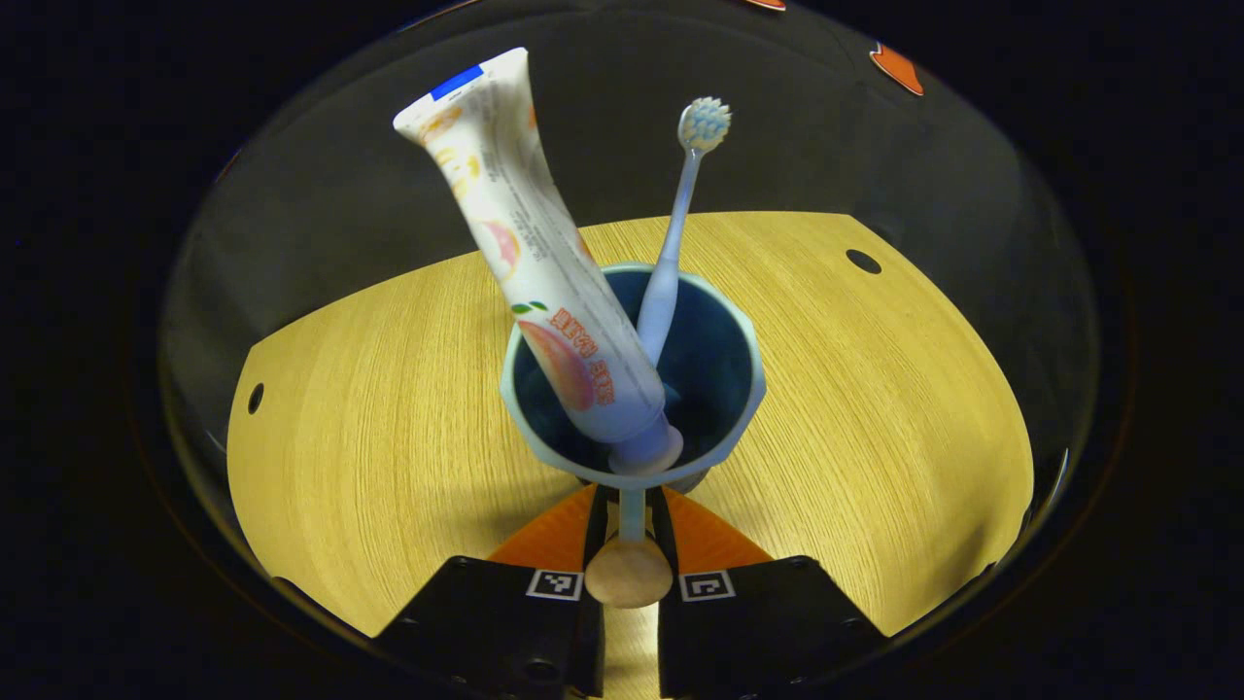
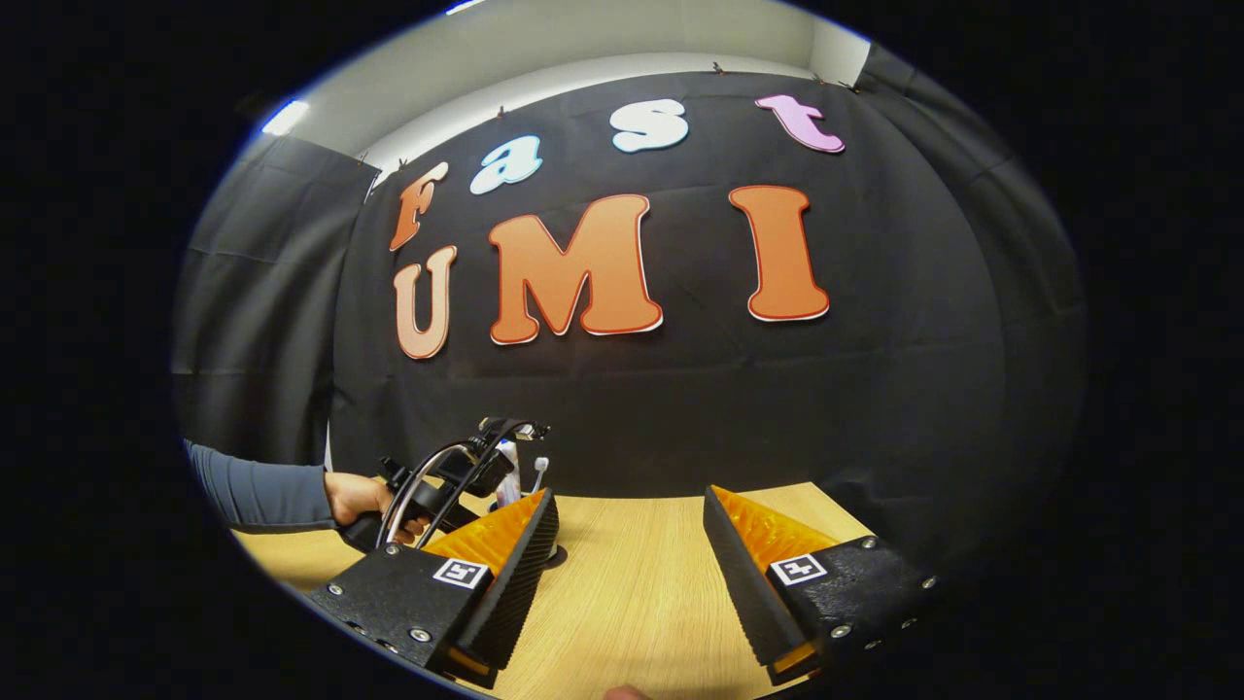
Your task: Put the toothbrush and toothpaste on the desktop into the cup, then pick up the cup and place it on the coaster on the desktop.
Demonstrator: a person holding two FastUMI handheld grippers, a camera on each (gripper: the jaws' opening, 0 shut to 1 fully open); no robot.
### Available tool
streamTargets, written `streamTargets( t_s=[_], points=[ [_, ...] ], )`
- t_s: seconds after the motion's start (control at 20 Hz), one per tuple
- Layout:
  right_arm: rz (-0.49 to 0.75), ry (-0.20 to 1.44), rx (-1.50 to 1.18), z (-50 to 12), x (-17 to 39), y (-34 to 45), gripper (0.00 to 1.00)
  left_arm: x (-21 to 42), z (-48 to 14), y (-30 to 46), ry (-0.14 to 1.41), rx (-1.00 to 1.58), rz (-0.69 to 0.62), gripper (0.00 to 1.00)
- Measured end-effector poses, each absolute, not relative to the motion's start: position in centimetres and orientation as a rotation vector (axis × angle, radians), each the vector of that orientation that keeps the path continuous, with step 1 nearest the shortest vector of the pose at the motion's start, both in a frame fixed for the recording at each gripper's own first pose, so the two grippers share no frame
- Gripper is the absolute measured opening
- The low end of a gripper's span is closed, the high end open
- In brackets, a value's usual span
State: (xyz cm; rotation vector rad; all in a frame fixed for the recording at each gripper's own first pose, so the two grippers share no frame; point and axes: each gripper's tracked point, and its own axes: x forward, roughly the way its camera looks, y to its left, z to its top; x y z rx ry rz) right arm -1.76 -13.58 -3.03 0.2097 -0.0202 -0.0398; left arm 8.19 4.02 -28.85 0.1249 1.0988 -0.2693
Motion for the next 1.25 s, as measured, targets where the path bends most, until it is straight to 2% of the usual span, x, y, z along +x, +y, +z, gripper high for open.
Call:
streamTargets(
  t_s=[0.15,0.25,0.3,0.5,0.55,0.6,0.75,1.25],
  points=[
    [-0.047,-0.006,0.21,-3.6,-1.7,-13.6,0.9,7.8,-28.9,3.9,1.111,0.132,-0.273,0.22],
    [-0.048,0.002,0.213,-3.8,-1.7,-13.4,0.9,7.4,-28.5,4.2,1.093,0.133,-0.285,0.27],
    [-0.047,0.004,0.211,-3.8,-1.7,-13.2,0.9,7.5,-28.2,4.4,1.066,0.142,-0.285,0.33],
    [-0.062,0.01,0.182,-3.3,-2.2,-13.3,0.9,6.8,-25.1,5.4,0.955,0.134,-0.295,1.0],
    [-0.064,0.009,0.182,-2.9,-2.5,-13.1,0.9,6.6,-24.6,5.3,0.924,0.127,-0.294,0.92],
    [-0.069,0.001,0.176,-2.4,-2.7,-13.1,0.9,6.5,-23.6,5.5,0.884,0.121,-0.29,1.0],
    [-0.085,-0.035,0.156,-0.5,-3.6,-12.9,0.9,6.0,-19.2,6.3,0.718,0.129,-0.294,1.0],
    [-0.08,-0.157,0.038,5.6,-4.7,-8.7,0.9,2.0,-4.7,11.5,0.114,0.112,-0.165,0.99]
  ],
)
